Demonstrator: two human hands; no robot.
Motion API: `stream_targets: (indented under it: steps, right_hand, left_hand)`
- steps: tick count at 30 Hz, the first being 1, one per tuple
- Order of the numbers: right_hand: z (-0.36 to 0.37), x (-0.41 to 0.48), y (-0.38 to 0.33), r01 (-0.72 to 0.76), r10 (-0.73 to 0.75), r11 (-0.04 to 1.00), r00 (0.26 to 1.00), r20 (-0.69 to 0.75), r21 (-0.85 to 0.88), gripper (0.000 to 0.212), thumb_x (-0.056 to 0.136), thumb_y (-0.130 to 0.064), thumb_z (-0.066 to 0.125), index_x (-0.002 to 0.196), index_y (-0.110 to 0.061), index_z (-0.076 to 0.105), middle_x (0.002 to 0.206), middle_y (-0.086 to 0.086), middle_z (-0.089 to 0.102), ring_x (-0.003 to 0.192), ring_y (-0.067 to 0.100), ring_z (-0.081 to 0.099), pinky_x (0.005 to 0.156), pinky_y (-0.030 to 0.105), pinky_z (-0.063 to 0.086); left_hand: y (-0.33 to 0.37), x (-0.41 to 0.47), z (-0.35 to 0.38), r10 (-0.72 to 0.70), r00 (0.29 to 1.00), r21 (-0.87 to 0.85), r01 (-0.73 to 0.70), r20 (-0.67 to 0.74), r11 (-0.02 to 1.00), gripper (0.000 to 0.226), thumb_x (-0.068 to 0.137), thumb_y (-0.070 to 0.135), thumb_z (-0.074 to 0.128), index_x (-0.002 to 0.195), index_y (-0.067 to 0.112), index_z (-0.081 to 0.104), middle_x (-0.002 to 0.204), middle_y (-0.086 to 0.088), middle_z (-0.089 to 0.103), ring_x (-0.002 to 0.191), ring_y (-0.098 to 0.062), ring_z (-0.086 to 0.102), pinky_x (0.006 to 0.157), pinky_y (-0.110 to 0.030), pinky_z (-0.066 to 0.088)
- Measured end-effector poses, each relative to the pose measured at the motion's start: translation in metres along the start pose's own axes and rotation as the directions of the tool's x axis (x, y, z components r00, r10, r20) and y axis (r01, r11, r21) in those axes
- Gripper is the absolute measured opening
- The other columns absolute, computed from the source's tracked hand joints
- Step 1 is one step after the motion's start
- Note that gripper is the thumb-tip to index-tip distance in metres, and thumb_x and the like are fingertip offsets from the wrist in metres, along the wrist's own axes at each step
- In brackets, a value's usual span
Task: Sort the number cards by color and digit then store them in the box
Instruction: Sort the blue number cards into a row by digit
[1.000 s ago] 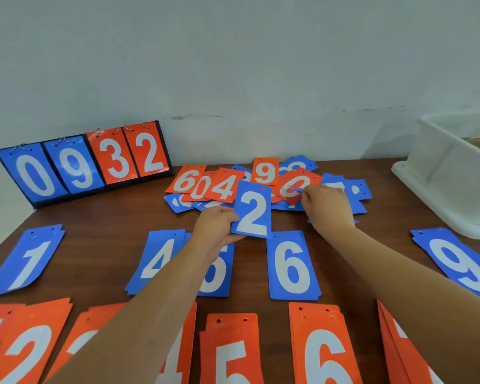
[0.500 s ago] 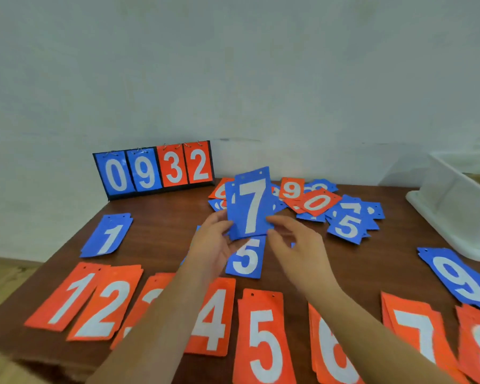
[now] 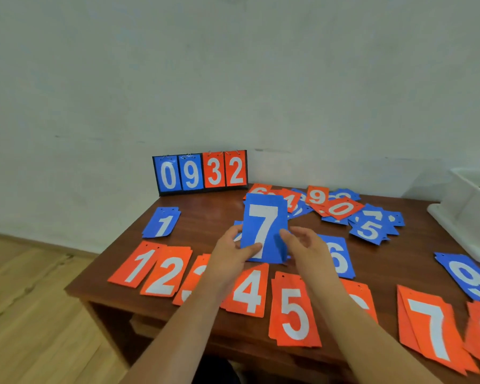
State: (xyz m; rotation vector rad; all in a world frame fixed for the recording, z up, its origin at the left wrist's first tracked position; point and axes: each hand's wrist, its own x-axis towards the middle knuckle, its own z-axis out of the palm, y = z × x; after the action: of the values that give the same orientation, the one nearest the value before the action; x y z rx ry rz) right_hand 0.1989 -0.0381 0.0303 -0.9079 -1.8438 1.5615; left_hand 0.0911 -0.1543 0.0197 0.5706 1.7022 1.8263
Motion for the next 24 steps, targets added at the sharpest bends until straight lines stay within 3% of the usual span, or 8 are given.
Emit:
stream_targets:
  steps: [2, 5, 7, 11, 14, 17, 22, 24]
  right_hand:
    - [0.007, 0.0, -0.001, 0.017, -0.015, 1.0, 0.998, 0.06, -0.025, 0.026, 0.088, -0.039, 0.069, 0.103, -0.018, 0.064, 0.097, -0.003, 0.069, 0.086, 0.011, 0.069, 0.07, 0.035, 0.061]
    - [0.015, -0.001, -0.002, 0.089, -0.086, 0.99, 0.996, 0.027, -0.106, 0.027, 0.089, -0.027, 0.07, 0.072, -0.012, 0.055, 0.07, -0.002, 0.061, 0.062, 0.002, 0.061, 0.049, 0.017, 0.046]
    - [0.017, 0.003, -0.001, 0.045, -0.045, 0.996, 0.999, 0.004, -0.083, 0.026, 0.09, -0.027, 0.069, 0.077, -0.007, 0.059, 0.076, -0.001, 0.065, 0.07, 0.006, 0.064, 0.051, 0.021, 0.049]
    - [0.017, 0.013, 0.0, -0.06, 0.059, 0.998, 0.995, -0.082, -0.017, 0.024, 0.092, -0.029, 0.067, 0.093, -0.006, 0.064, 0.091, 0.003, 0.069, 0.088, 0.017, 0.068, 0.072, 0.047, 0.06]
    - [0.016, 0.019, 0.004, -0.097, 0.094, 0.994, 0.993, -0.067, -0.045, 0.026, 0.092, -0.029, 0.067, 0.096, -0.004, 0.063, 0.097, 0.004, 0.068, 0.09, 0.017, 0.067, 0.067, 0.04, 0.06]
    - [0.022, 0.024, 0.009, -0.153, 0.152, 0.987, 0.988, -0.012, -0.059, 0.025, 0.092, -0.027, 0.066, 0.096, -0.004, 0.062, 0.1, 0.006, 0.067, 0.091, 0.018, 0.068, 0.065, 0.038, 0.061]
    - [0.04, 0.041, 0.011, -0.16, 0.163, 0.983, 0.986, 0.027, -0.096, 0.022, 0.093, -0.024, 0.065, 0.085, -0.005, 0.057, 0.097, 0.012, 0.068, 0.087, 0.02, 0.069, 0.073, 0.047, 0.061]
    - [0.048, 0.05, 0.01, -0.144, 0.149, 0.984, 0.988, 0.049, -0.104, 0.022, 0.094, -0.023, 0.064, 0.084, -0.006, 0.057, 0.097, 0.009, 0.068, 0.089, 0.017, 0.068, 0.072, 0.044, 0.061]
  left_hand:
    - [0.003, -0.008, -0.006, 0.011, 1.0, 0.055, -0.013, 0.025, 0.998, 0.033, 0.087, 0.01, 0.073, 0.115, 0.017, 0.056, 0.108, -0.007, 0.074, 0.093, -0.021, 0.075, 0.081, -0.044, 0.061]
    - [0.0, -0.012, -0.017, 0.054, 0.998, 0.119, -0.049, -0.04, 0.992, 0.032, 0.087, 0.018, 0.075, 0.112, 0.012, 0.057, 0.105, -0.005, 0.074, 0.089, -0.018, 0.075, 0.075, -0.035, 0.062]
    - [-0.001, -0.013, -0.025, 0.048, 0.995, 0.103, -0.039, -0.082, 0.994, 0.025, 0.09, 0.024, 0.071, 0.109, 0.013, 0.057, 0.104, -0.002, 0.074, 0.09, -0.015, 0.075, 0.076, -0.034, 0.062]
    - [-0.006, -0.003, -0.05, -0.018, 0.96, -0.001, 0.018, -0.279, 1.0, 0.017, 0.094, 0.023, 0.066, 0.108, 0.014, 0.06, 0.102, 0.0, 0.073, 0.093, -0.016, 0.073, 0.077, -0.036, 0.062]
    - [-0.013, 0.016, -0.081, -0.088, 0.902, 0.011, 0.102, -0.423, 0.995, 0.016, 0.095, 0.023, 0.064, 0.109, 0.016, 0.06, 0.104, -0.003, 0.07, 0.094, -0.018, 0.072, 0.08, -0.043, 0.062]
    - [-0.013, 0.037, -0.107, -0.137, 0.87, 0.045, 0.179, -0.474, 0.983, 0.006, 0.094, 0.013, 0.054, 0.099, 0.016, 0.055, 0.097, -0.009, 0.066, 0.082, -0.018, 0.068, 0.064, -0.033, 0.056]
    - [-0.005, 0.085, -0.133, -0.037, 0.864, 0.344, 0.24, -0.503, 0.908, 0.008, 0.091, 0.003, 0.048, 0.091, 0.008, 0.055, 0.081, -0.01, 0.053, 0.069, -0.019, 0.053, 0.057, -0.027, 0.039]
    - [-0.005, 0.11, -0.142, -0.007, 0.871, 0.487, 0.281, -0.492, 0.827, 0.014, 0.092, 0.001, 0.049, 0.096, 0.007, 0.06, 0.097, -0.017, 0.059, 0.092, -0.028, 0.059, 0.072, -0.032, 0.044]
